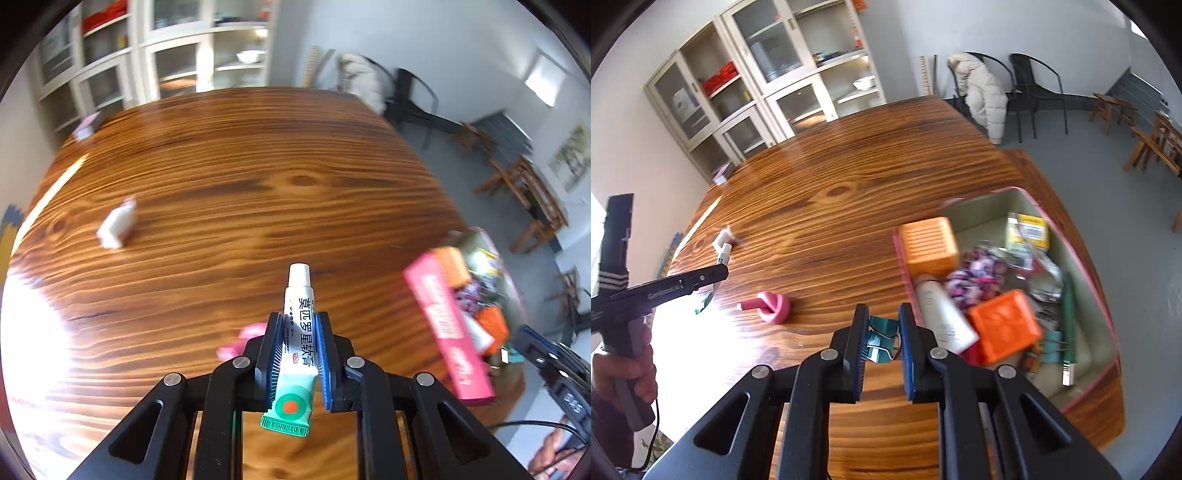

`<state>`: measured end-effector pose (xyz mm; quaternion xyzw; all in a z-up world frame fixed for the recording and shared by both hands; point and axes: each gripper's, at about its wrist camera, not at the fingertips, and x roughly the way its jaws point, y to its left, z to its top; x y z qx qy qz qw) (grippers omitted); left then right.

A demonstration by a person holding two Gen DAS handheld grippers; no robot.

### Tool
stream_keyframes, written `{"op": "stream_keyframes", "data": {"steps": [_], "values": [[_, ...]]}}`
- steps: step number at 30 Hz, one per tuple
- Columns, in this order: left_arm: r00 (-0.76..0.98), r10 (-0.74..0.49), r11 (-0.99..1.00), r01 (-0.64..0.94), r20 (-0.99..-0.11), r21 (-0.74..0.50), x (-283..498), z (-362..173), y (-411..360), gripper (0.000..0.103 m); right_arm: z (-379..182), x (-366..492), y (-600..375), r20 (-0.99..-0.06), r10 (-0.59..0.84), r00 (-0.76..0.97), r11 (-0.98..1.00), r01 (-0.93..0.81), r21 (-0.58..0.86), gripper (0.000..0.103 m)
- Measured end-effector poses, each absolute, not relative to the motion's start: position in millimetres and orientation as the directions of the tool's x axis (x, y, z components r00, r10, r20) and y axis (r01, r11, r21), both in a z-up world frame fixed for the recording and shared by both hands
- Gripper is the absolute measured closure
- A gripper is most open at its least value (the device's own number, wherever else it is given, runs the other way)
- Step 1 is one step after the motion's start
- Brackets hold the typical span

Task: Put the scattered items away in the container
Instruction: 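Lift the ointment tube with the left tool while the right tool holds the clip, then carry the ointment tube and binder clip over the pink tin and release both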

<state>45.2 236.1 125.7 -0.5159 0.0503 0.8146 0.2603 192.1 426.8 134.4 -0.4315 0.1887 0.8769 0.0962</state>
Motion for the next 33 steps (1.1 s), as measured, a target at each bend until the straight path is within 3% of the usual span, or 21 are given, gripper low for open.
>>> {"op": "stream_keyframes", "data": {"steps": [15,26,28,29,30,32,33], "values": [[-0.241,0.495,-0.703,-0.675,-0.835,-0.222,122.2,149.3,393.7,0.084,132.8,259.1,521.2,-0.785,0.074,-0.615,-0.854,-0.446,0.269,0.085],[-0.227,0.494,-0.691,-0.689,-0.839,-0.22,134.3,154.7,449.6,0.083,133.5,261.5,553.1,-0.773,0.044,-0.633,-0.854,-0.425,0.299,0.084],[-0.216,0.481,-0.706,-0.67,-0.849,-0.23,132.2,151.7,451.1,0.063,129.7,260.4,557.0,-0.779,0.029,-0.627,-0.842,-0.435,0.319,0.079],[-0.225,0.481,-0.717,-0.657,-0.847,-0.233,132.3,151.6,448.6,0.037,127.2,260.3,559.6,-0.78,0.016,-0.625,-0.836,-0.437,0.333,0.071],[-0.244,0.487,-0.727,-0.646,-0.839,-0.234,134.0,152.6,444.7,0.023,125.9,260.7,561.4,-0.781,0.013,-0.624,-0.833,-0.439,0.337,0.065],[-0.268,0.498,-0.735,-0.636,-0.825,-0.237,135.7,155.6,438.7,0.023,125.6,262.8,562.6,-0.778,0.022,-0.628,-0.832,-0.443,0.334,0.037],[-0.266,0.496,-0.735,-0.635,-0.826,-0.238,135.3,155.5,436.8,0.023,126.4,264.0,561.7,-0.774,0.029,-0.632,-0.833,-0.443,0.331,0.033]]}}
